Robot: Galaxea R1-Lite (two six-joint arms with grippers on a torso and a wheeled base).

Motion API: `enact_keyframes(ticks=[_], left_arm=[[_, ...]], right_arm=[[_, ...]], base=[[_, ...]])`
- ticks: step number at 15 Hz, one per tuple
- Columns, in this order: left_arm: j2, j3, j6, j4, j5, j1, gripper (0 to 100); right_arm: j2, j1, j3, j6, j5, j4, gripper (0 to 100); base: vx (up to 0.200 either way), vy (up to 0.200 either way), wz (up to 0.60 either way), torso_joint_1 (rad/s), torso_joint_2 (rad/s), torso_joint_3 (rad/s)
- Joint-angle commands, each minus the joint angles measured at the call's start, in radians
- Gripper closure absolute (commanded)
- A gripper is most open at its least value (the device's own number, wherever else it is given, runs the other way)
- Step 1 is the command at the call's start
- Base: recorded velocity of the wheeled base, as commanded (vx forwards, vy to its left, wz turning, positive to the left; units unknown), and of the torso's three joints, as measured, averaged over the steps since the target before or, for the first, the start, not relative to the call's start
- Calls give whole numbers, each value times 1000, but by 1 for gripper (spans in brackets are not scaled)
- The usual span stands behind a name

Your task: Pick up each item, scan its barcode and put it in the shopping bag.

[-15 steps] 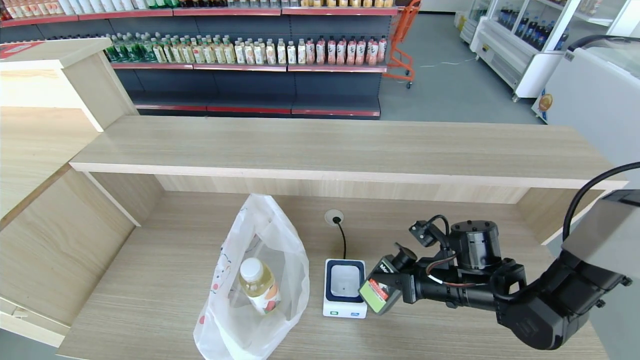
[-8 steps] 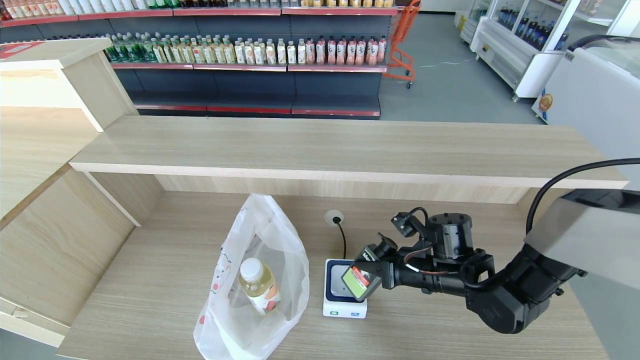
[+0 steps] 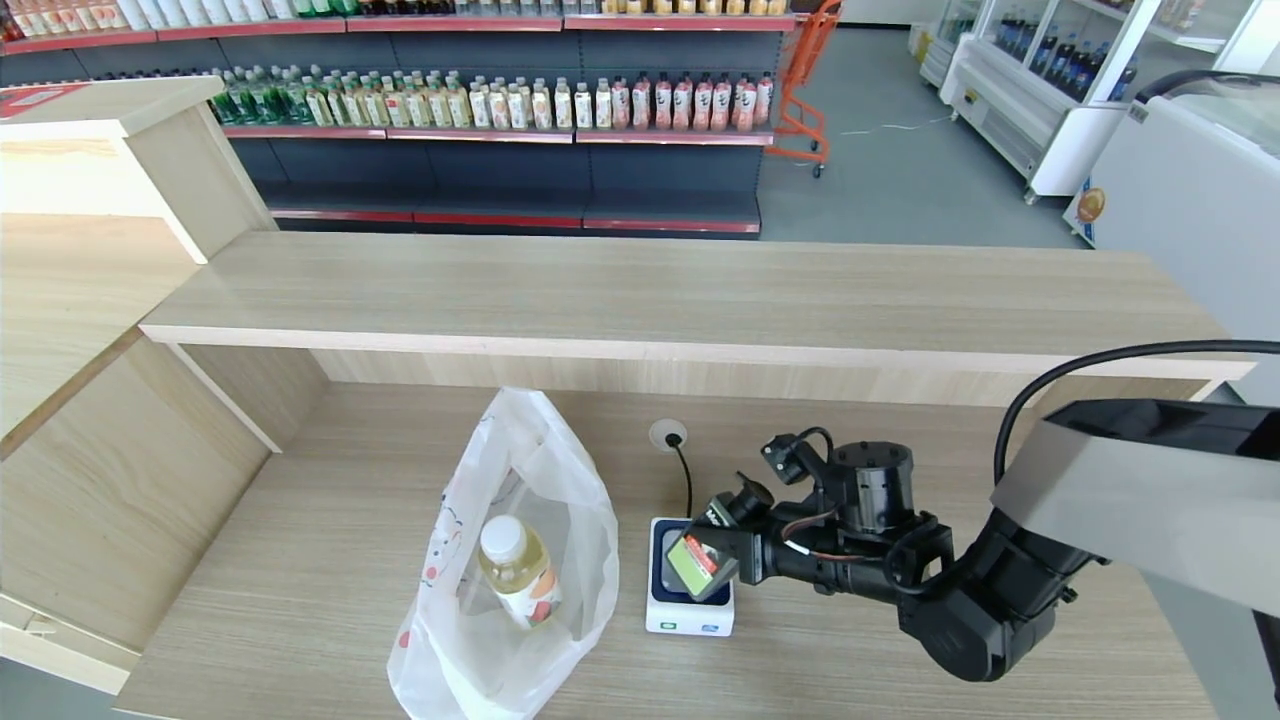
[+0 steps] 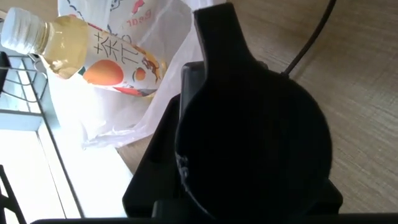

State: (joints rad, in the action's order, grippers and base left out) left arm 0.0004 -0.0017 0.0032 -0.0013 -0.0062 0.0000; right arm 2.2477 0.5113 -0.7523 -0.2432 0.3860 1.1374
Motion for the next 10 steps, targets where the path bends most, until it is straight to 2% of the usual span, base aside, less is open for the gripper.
enact_keyframes(ticks=[1,4,6,8,10], left_arm=[[0,0,0,0,0,0,0],[0,0,0,0,0,0,0],[0,0,0,0,0,0,0],[0,0,-2,0,0,0,0],[0,0,-5,0,0,0,0]], right_arm=[[33,3,-2,1,-7,13,100],[-3,4,2,-24,4,19,100],[-120,36,-1,-202,5,7,100],[-223,39,10,-231,5,-54,100],[-387,15,22,-211,4,-176,100]], base=[[0,0,0,0,0,0],[0,0,0,0,0,0],[0,0,0,0,0,0],[0,0,0,0,0,0],[0,0,0,0,0,0]])
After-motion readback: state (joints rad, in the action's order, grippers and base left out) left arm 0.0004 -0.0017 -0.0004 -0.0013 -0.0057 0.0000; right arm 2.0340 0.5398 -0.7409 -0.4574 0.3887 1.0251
